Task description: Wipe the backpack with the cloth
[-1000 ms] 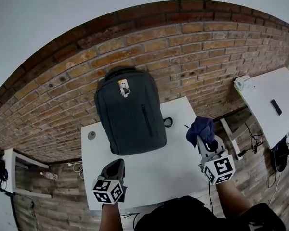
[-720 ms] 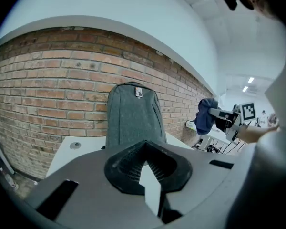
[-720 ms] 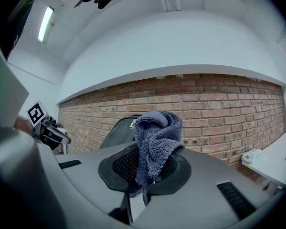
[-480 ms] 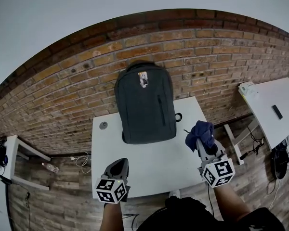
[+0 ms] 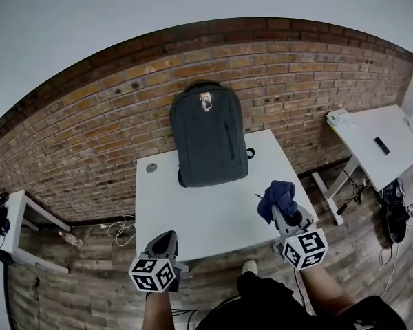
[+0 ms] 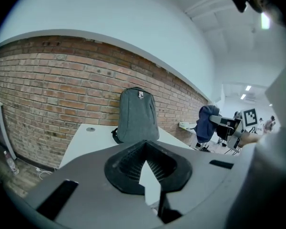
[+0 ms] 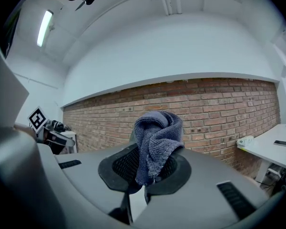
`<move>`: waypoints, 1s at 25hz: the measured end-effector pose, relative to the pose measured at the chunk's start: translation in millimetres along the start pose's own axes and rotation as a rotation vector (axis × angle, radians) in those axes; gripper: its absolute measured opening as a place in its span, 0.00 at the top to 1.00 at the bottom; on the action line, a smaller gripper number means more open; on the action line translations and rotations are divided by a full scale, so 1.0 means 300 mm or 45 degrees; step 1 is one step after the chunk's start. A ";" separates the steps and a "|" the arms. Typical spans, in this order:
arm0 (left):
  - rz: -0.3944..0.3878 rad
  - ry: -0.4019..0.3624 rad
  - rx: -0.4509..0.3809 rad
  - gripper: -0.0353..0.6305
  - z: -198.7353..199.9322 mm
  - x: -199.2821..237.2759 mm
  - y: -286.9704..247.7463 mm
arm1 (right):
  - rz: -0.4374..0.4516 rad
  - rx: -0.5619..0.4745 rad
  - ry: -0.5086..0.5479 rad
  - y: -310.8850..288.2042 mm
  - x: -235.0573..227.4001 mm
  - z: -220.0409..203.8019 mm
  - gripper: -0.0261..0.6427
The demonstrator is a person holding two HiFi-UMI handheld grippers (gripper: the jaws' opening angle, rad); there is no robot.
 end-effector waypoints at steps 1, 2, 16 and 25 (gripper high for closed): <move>-0.009 -0.004 -0.006 0.96 -0.020 -0.008 0.029 | -0.002 -0.007 0.005 0.036 0.028 -0.007 0.91; -0.018 -0.008 -0.011 0.96 -0.041 -0.017 0.059 | -0.005 -0.014 0.008 0.074 0.055 -0.014 0.91; -0.086 -0.055 0.043 0.96 -0.294 -0.132 0.427 | -0.024 0.029 -0.025 0.498 0.353 -0.105 0.91; -0.033 -0.077 0.038 0.96 -0.338 -0.146 0.535 | -0.008 0.045 -0.021 0.553 0.379 -0.109 0.91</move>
Point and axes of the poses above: the fingertips, and each gripper's own axes: y backward along the fingers, x to its left, z out of its top, the point moved 9 cm from there along y, backward along the fingers, and after that the axes turned 9 degrees about x, right-handed, at the moved point
